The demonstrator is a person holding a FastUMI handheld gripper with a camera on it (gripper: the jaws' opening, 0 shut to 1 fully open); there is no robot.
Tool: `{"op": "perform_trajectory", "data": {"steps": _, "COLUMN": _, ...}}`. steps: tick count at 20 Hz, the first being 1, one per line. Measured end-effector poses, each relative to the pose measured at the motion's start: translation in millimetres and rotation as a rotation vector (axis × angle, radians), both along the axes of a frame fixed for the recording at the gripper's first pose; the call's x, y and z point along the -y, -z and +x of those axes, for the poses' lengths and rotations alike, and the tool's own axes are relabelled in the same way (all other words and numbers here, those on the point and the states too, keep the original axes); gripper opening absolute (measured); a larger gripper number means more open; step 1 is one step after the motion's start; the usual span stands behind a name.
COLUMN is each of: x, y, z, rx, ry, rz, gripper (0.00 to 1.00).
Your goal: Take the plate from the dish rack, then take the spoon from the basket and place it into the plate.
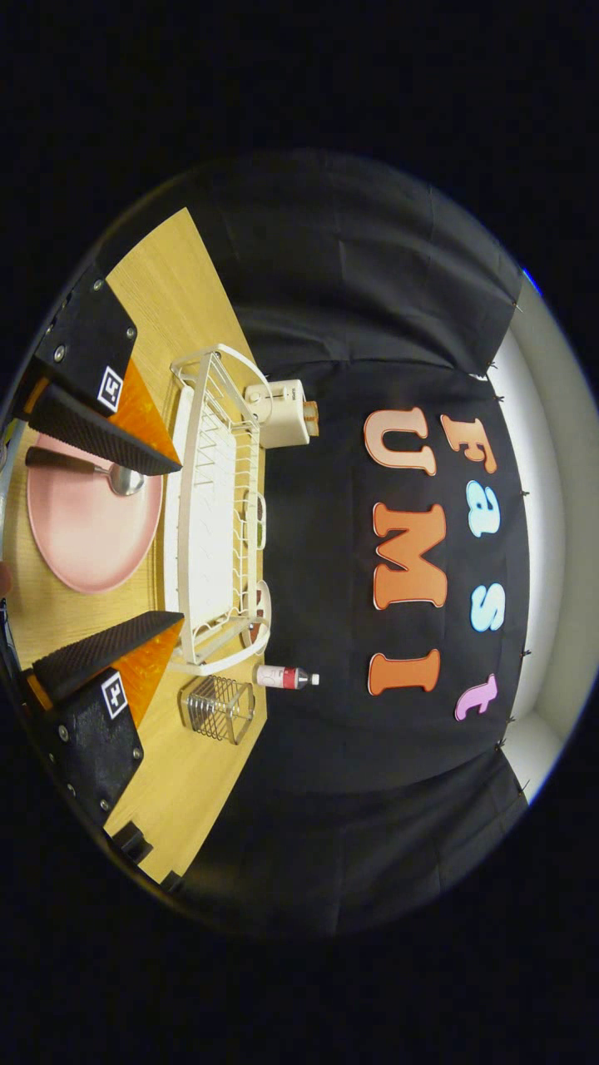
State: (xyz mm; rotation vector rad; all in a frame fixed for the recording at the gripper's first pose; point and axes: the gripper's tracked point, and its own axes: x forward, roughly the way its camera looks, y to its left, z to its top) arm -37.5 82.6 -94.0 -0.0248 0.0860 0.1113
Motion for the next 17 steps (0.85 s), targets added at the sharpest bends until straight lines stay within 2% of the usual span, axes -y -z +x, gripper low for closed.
{"op": "perform_trajectory", "data": {"steps": 10, "x": 104, "y": -45, "z": -14, "rx": 0.079, "ry": 0.106, "rz": 0.024, "gripper": 0.97}}
{"op": "perform_trajectory", "data": {"steps": 17, "x": 163, "y": -52, "z": -21, "rx": 0.094, "ry": 0.178, "rz": 0.05, "gripper": 0.97}}
